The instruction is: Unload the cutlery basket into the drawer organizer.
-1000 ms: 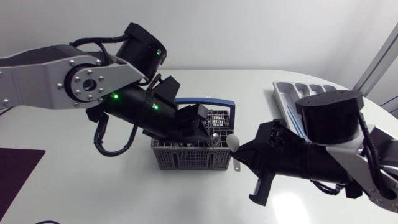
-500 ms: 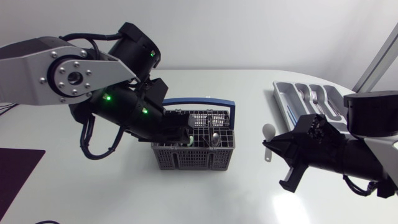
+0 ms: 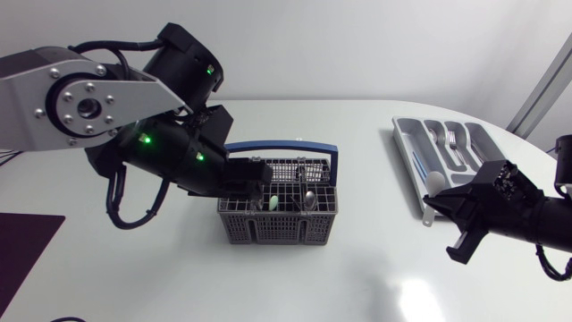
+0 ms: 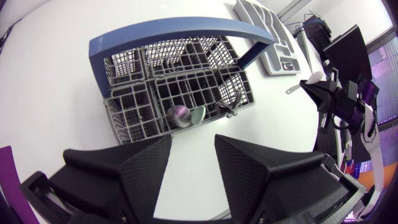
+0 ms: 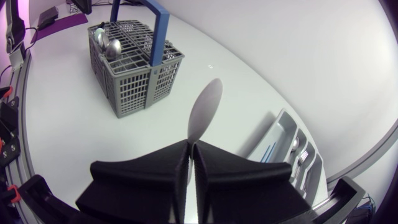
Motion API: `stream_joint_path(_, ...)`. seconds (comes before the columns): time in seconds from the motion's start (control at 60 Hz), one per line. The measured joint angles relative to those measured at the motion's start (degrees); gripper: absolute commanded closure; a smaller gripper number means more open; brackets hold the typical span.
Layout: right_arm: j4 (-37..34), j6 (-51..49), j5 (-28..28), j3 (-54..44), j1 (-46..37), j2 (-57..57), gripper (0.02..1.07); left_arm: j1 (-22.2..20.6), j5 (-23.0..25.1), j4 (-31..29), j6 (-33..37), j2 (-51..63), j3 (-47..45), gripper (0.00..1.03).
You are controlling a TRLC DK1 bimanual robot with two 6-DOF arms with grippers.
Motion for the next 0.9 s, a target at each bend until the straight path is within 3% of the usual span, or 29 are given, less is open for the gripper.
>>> stream_joint_path(0.25,-0.4,-7.6,-4.9,3.0,-10.6,6.4,1.01,0.0,-1.3,0.0,0.6,-0.4,-0.9,0.52)
stream_joint_path(0.9,-4.9,-23.9,-9.6,16.5,-26.4,24.0,1.01,0.0,-3.0,0.0,0.6,-2.0,-1.9,0.52)
